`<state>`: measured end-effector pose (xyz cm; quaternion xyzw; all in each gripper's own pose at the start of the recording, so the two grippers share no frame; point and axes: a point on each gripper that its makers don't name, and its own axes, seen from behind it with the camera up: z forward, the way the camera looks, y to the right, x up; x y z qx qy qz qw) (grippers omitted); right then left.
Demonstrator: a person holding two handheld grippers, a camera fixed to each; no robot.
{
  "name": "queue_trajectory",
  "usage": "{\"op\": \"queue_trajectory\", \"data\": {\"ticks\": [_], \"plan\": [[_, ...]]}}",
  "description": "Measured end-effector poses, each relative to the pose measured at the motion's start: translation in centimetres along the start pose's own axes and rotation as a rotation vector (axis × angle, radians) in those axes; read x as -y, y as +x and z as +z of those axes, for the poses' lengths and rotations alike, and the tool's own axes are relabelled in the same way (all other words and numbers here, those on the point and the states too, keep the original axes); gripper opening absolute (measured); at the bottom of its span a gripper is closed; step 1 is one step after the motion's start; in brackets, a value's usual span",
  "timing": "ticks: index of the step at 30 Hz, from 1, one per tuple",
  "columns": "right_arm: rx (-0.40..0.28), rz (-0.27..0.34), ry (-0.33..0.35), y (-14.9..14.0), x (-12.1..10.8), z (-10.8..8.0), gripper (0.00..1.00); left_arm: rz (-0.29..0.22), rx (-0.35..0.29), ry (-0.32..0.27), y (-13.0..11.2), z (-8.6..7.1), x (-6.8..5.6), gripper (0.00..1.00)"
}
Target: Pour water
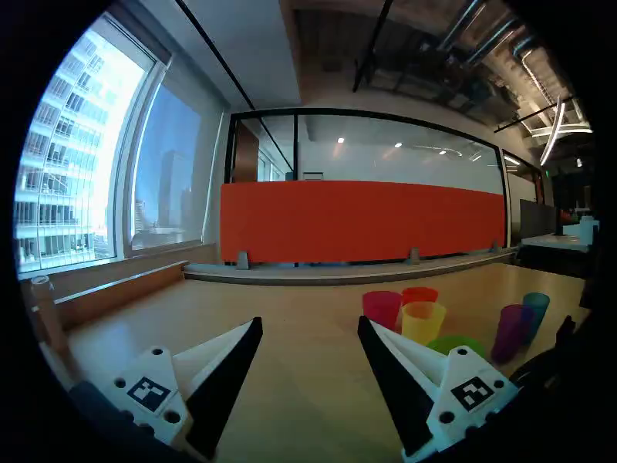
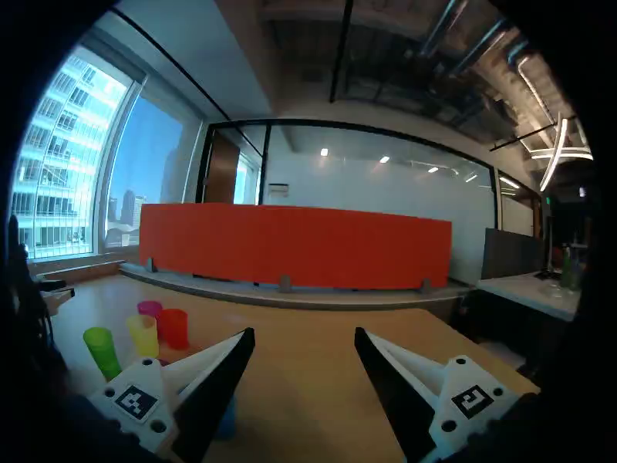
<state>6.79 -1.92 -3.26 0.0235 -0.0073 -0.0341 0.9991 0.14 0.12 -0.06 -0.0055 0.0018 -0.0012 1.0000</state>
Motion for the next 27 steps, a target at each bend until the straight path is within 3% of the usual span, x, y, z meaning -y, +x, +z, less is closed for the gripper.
{"op": "queue_trajectory", "data": {"ticks": [27], "plan": [[-0.046,-0.024,0.019,0.03,-0.5,-0.73,1.0,0.002,0.003,0.0,-0.06,0.02,0.04,0.92]]}}
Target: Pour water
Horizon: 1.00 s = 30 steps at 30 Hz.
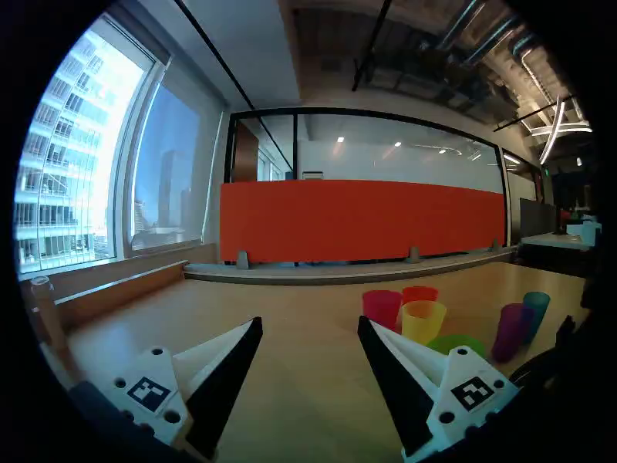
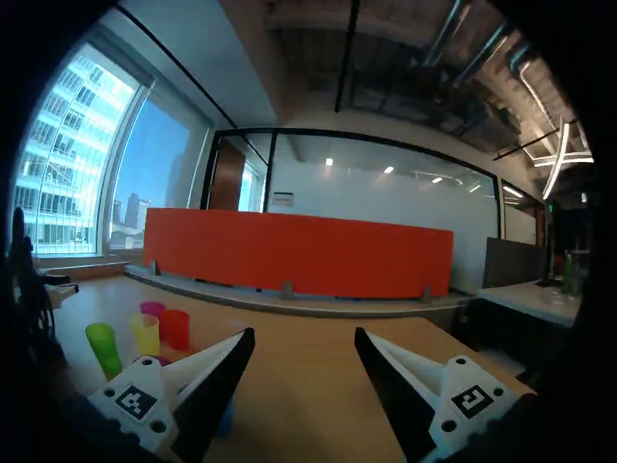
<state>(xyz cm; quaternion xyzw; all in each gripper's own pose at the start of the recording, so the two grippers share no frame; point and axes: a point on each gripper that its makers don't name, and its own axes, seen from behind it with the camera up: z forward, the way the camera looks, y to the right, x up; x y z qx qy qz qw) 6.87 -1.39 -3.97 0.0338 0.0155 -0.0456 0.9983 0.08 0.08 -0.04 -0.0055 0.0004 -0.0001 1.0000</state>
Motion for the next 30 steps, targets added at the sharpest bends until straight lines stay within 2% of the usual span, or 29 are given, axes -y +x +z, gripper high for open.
{"op": "queue_trajectory", "data": {"ticks": [14,21,30], "plan": [[-0.018,-0.008,-0.009,-1.1,0.1,0.8,1.0,0.0,0.0,0.0,0.1,0.1,0.0,0.92],[-0.022,-0.012,-0.041,-1.9,-0.1,1.6,1.0,0.0,0.0,0.0,0.0,0.0,-0.1,0.92],[-0.032,0.026,-0.035,-2.5,0.9,2.0,1.0,0.0,0.0,0.0,0.0,0.0,0.0,0.92]]}}
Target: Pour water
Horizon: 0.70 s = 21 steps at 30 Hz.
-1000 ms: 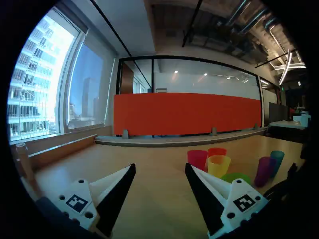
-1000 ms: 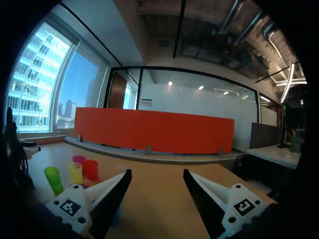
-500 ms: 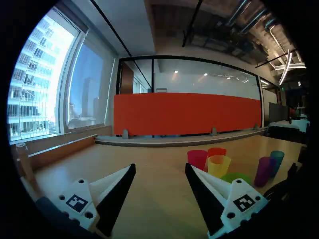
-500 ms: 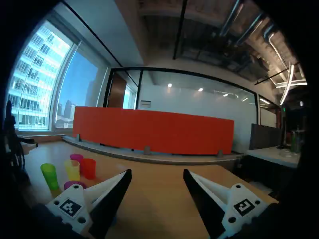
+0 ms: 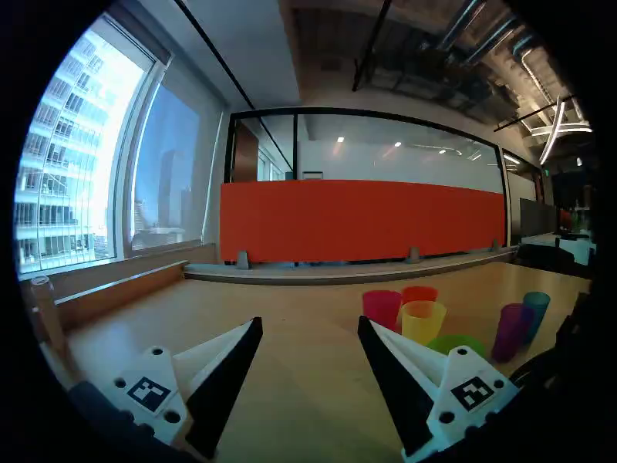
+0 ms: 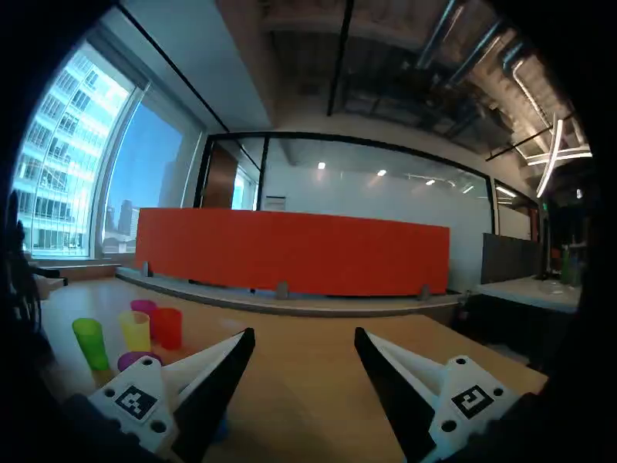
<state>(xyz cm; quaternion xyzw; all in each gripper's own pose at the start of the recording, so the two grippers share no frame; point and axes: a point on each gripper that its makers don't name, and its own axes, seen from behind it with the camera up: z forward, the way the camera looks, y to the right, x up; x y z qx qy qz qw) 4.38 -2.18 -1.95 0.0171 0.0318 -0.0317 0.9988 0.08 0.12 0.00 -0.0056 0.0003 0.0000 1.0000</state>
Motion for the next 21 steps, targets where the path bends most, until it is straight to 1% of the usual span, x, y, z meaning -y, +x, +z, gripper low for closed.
{"op": "queue_trajectory", "data": {"ticks": [6,9,15,21], "plan": [[-0.005,0.037,0.001,-0.4,0.5,0.4,1.0,0.0,0.0,0.0,0.0,0.0,0.0,0.92],[-0.003,0.043,0.005,-0.8,0.7,0.7,1.0,0.0,0.0,0.0,0.0,0.0,0.0,0.92],[0.004,0.051,-0.02,-1.2,0.0,1.1,1.0,0.0,0.0,0.0,0.0,0.0,-0.1,0.92],[0.004,0.056,-0.022,-1.8,-0.8,1.1,1.0,0.0,0.0,0.0,0.0,0.0,-0.1,0.92]]}}
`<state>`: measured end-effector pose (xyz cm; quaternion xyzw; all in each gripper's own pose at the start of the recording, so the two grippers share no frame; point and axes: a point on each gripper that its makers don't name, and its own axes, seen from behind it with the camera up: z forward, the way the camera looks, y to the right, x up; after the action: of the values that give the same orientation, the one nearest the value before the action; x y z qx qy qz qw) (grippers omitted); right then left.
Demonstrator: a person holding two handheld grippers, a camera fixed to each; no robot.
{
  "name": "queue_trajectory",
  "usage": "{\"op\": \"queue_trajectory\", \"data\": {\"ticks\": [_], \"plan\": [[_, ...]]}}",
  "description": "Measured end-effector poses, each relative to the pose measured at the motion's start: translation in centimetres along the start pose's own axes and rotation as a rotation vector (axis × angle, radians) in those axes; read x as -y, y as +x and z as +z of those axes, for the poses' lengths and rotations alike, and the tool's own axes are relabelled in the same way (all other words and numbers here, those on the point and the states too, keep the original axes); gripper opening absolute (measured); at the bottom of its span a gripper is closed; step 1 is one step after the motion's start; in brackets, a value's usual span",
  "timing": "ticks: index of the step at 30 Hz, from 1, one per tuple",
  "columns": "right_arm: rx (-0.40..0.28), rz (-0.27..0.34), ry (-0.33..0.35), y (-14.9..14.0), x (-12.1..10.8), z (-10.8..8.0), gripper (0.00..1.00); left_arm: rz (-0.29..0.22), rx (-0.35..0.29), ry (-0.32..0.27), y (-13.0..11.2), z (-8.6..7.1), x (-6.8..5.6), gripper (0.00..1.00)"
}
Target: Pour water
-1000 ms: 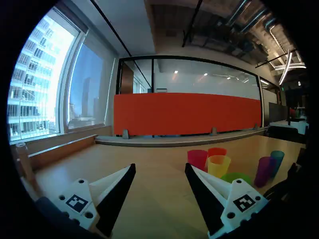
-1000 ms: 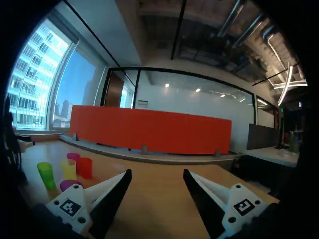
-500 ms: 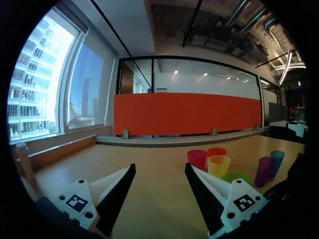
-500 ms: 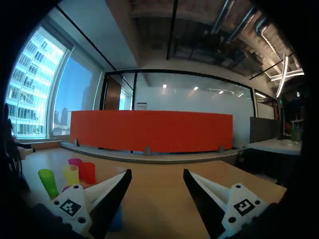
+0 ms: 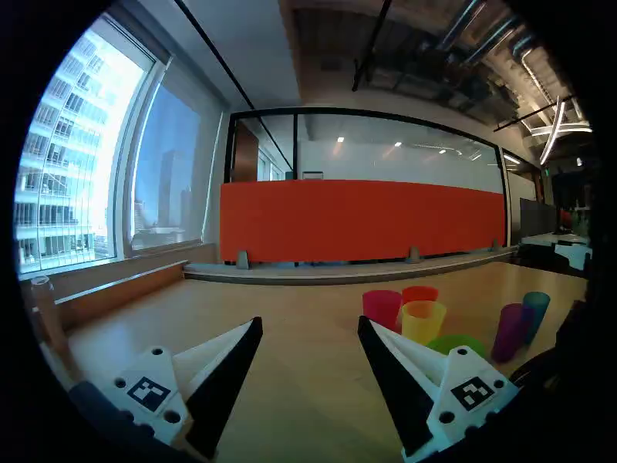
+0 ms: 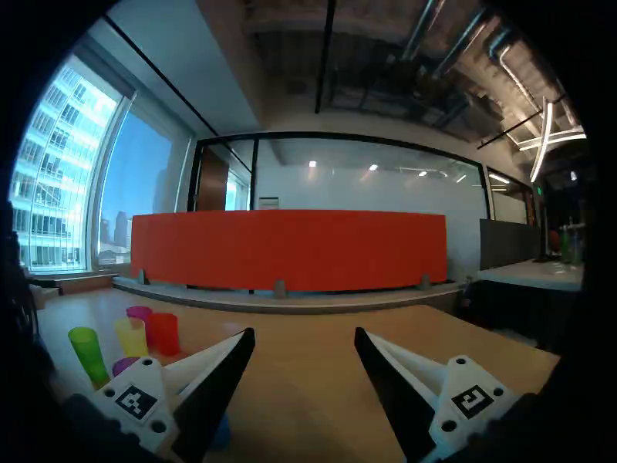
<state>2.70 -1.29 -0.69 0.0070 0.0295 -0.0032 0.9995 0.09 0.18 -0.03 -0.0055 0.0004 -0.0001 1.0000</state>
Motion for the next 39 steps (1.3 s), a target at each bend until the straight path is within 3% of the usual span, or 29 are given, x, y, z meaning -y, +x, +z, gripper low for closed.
{"op": "queue_trajectory", "data": {"ticks": [12,39], "plan": [[0.028,0.039,-0.009,-1.9,-0.9,0.2,1.0,0.0,0.0,0.0,0.0,0.0,0.0,0.92],[0.058,0.006,-0.007,-2.7,-0.9,0.6,1.0,0.0,0.0,0.0,0.0,0.0,0.0,0.92]]}}
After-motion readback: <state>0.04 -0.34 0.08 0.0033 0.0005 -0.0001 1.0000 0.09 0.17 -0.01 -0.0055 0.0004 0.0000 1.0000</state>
